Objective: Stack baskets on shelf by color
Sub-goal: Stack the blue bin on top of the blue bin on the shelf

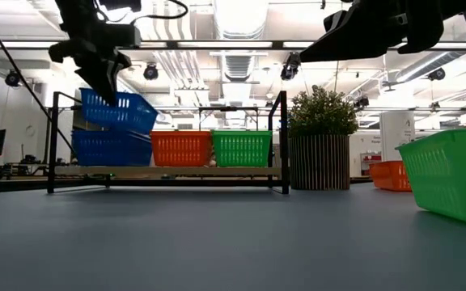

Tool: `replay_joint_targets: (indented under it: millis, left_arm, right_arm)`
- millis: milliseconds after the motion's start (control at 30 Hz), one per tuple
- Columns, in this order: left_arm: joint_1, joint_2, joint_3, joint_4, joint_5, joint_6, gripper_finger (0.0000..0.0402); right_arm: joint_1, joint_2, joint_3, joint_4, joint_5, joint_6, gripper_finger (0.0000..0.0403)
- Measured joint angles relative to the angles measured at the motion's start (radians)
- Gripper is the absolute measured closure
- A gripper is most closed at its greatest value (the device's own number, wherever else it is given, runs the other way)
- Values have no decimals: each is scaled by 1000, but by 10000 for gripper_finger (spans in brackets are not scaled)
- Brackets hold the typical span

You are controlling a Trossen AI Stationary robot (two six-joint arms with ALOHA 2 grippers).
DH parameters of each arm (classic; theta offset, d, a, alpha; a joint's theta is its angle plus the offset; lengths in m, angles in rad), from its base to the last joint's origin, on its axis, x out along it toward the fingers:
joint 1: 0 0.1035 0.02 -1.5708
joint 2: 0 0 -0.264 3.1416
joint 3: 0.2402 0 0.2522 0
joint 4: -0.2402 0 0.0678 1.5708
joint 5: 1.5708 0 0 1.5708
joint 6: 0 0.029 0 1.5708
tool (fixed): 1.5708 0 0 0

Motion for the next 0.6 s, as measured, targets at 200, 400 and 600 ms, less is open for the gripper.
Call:
replay_joint_targets:
  millis: [200,400,600]
  left_arm:
    - [16,24,0,-10,7,20,402]
    - [16,46,-12,-9,8,46,401]
    - [16,59,-42,-9,8,50,402]
  right_arm:
    - [0,0,0,0,0,1,394]
    - [0,0,0,-1,0,2,394]
    - [0,0,0,-1,0,3,394]
